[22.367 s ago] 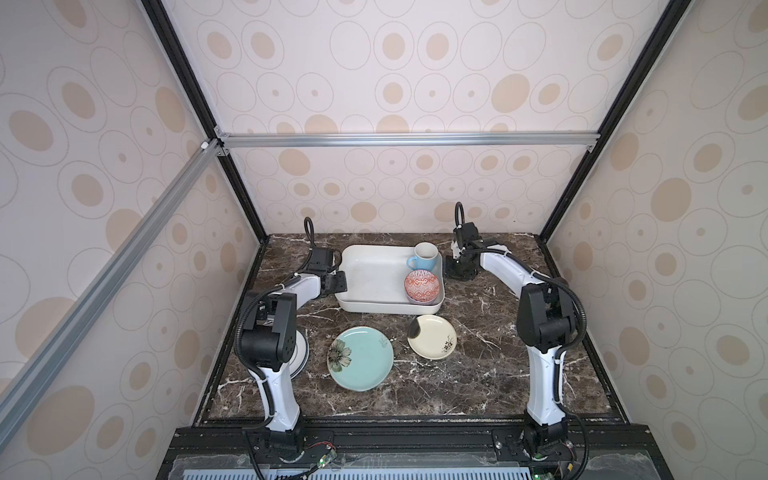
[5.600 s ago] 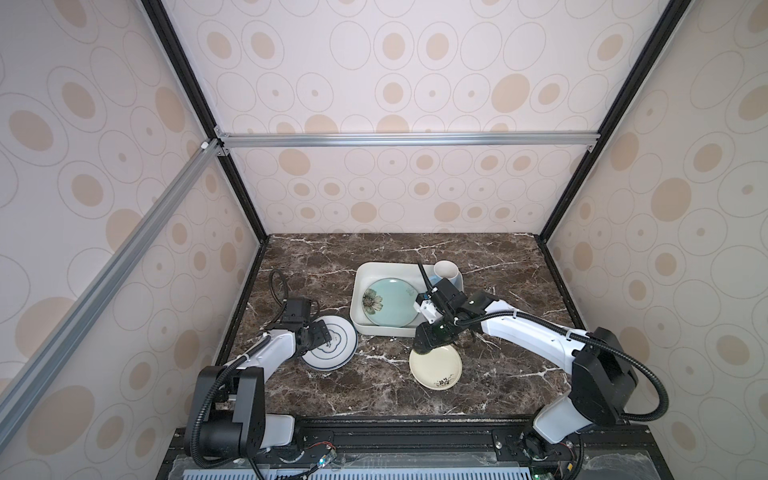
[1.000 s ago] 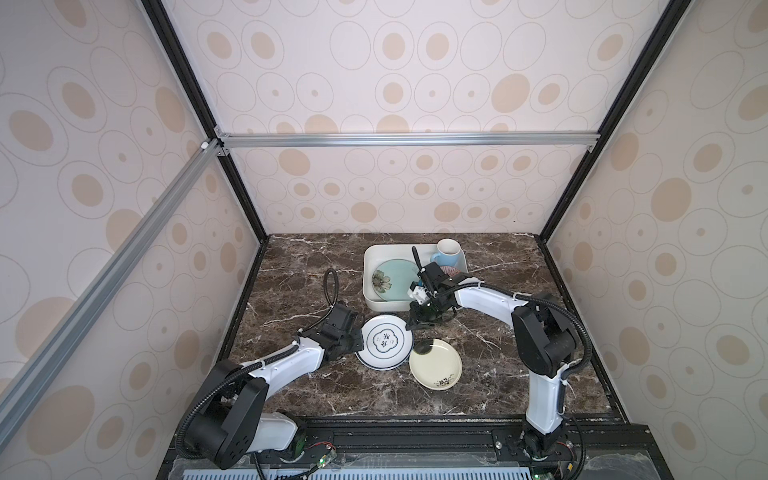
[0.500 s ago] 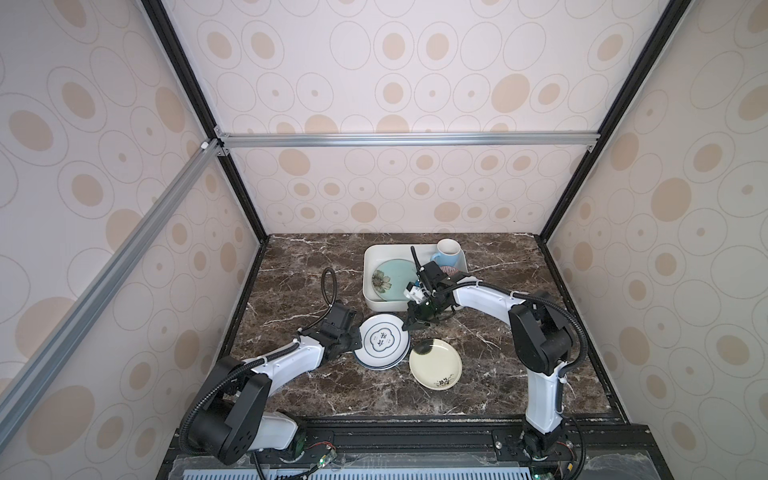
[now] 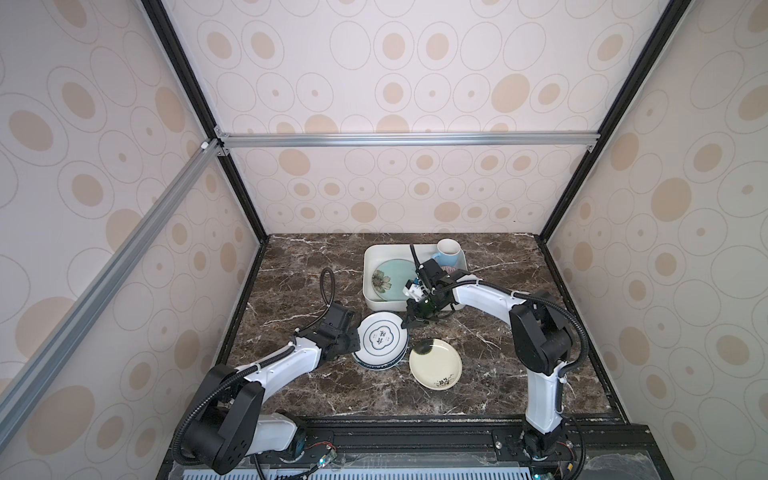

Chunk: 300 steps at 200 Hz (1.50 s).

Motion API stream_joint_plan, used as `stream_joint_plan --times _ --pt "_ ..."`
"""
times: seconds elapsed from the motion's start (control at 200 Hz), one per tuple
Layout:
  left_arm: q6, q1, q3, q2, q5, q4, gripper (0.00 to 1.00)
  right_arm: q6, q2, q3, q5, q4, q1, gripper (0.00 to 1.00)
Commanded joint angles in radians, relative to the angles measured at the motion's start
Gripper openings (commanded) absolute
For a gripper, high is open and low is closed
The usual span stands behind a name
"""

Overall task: Place the mixed dishes into the plastic bin
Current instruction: 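Lift the teal-rimmed plate into the bin with the right gripper while the left withdraws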

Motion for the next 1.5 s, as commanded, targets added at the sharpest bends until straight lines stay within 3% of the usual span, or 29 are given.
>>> stream_joint_plan --times 0.0,0.13,0.2,0.245,0.26,0.57,0.785,1.235,1.495 --pt "0.016 0.01 0.049 -0.034 -0.02 -0.049 0.33 -0.01 -0.041 0.021 0.009 -0.029 0.0 0.0" --pt "0.037 0.022 0.081 -0.073 -0.039 -0.095 0.55 -0.015 -0.06 0.033 0.005 -0.042 -0.004 0.0" --pt "0.051 0.032 0.109 -0.104 -0.053 -0.131 0.77 -0.016 -0.071 0.046 -0.001 -0.048 -0.007 0.0" --pt "0.062 0.039 0.131 -0.125 -0.059 -0.153 0.97 -0.019 -0.077 0.06 -0.002 -0.057 -0.007 0.0" --pt "0.066 0.041 0.138 -0.133 -0.061 -0.161 0.99 -0.02 -0.078 0.065 -0.002 -0.061 -0.008 0.0" --pt "0.114 0.115 0.265 -0.222 -0.06 -0.265 0.99 -0.015 -0.094 0.182 -0.016 -0.096 -0.035 0.0" --pt "0.147 0.143 0.296 -0.22 0.014 -0.255 0.99 -0.015 -0.057 0.327 0.013 -0.135 -0.118 0.0" --pt "0.175 0.156 0.338 -0.127 0.058 -0.211 0.99 -0.026 0.237 0.747 0.06 -0.258 -0.244 0.0" --pt "0.186 0.163 0.344 -0.075 0.078 -0.192 0.99 -0.028 0.339 0.8 0.084 -0.269 -0.252 0.0"
